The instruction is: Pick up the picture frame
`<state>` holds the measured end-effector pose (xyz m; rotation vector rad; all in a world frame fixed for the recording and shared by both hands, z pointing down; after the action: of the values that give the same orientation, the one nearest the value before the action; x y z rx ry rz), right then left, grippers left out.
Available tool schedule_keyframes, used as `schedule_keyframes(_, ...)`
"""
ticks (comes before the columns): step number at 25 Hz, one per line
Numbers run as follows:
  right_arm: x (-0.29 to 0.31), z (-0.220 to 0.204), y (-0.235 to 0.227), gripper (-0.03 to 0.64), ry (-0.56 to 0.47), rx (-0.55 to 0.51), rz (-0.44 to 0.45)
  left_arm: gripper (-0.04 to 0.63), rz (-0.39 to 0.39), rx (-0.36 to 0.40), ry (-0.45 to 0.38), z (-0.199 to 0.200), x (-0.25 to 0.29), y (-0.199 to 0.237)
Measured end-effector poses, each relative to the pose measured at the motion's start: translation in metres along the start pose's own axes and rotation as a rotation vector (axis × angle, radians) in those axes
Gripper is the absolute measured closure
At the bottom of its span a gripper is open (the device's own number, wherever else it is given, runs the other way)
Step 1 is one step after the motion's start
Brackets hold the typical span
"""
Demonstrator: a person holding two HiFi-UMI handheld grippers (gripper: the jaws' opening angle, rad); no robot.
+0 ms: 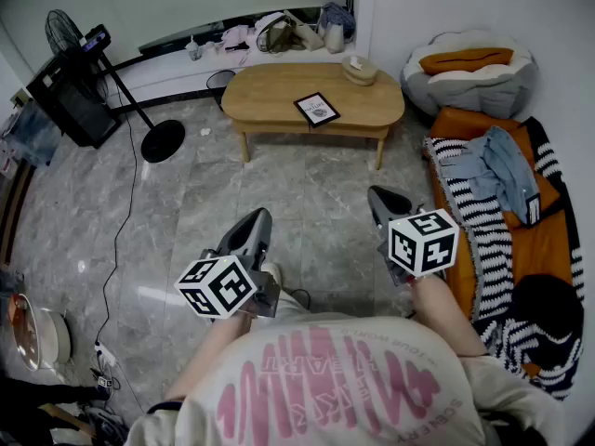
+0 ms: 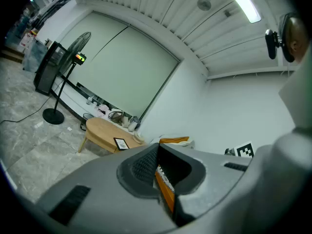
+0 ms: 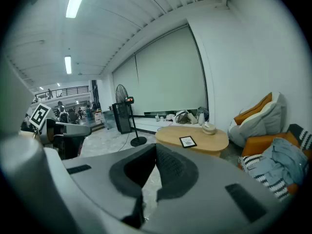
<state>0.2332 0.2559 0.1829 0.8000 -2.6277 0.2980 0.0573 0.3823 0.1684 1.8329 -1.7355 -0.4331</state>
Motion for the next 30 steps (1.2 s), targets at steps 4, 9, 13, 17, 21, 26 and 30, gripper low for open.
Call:
schedule_keyframes(4,0.014,0.0,0.0,0.612,0.01,0.004,-0.002,0.592,0.003,-0.008,0.008,0.004,0.008,0.013)
schedule_keyframes(9,0.04,0.003,-0.001,0.612,0.033,0.013,-0.014,0.592,0.002,-0.024,0.022,0.014,0.022,0.036)
schedule_keyframes(13,0.069,0.009,-0.002,0.612,0.05,0.03,-0.029,0.592,-0.001,-0.037,0.042,0.027,0.04,0.06)
schedule_keyframes(17,0.102,0.024,-0.009,0.612,0.046,0.059,-0.05,0.592,-0.016,-0.039,0.047,0.053,0.068,0.084)
schedule_keyframes(21,0.137,0.049,-0.018,0.612,0.023,0.093,-0.077,0.592,-0.05,-0.023,0.054,0.087,0.1,0.106)
schedule_keyframes(26,0.181,0.084,-0.024,0.612,-0.009,0.101,-0.111,0.592,-0.092,-0.004,0.047,0.135,0.139,0.133)
schedule_keyframes(30,0.213,0.099,-0.031,0.612,-0.012,0.115,-0.135,0.592,-0.112,0.005,0.06,0.161,0.163,0.154)
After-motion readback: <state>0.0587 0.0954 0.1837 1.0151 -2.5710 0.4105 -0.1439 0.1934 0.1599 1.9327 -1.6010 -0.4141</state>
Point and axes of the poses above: the fingertips, and each gripper's own axes: x forward along the fingers, y to its left, z out of its top, the point moved 1 cm from there along -x, backward along the fingers, and after that the axes turned 3 degrees about -x, right-handed, at the moved point
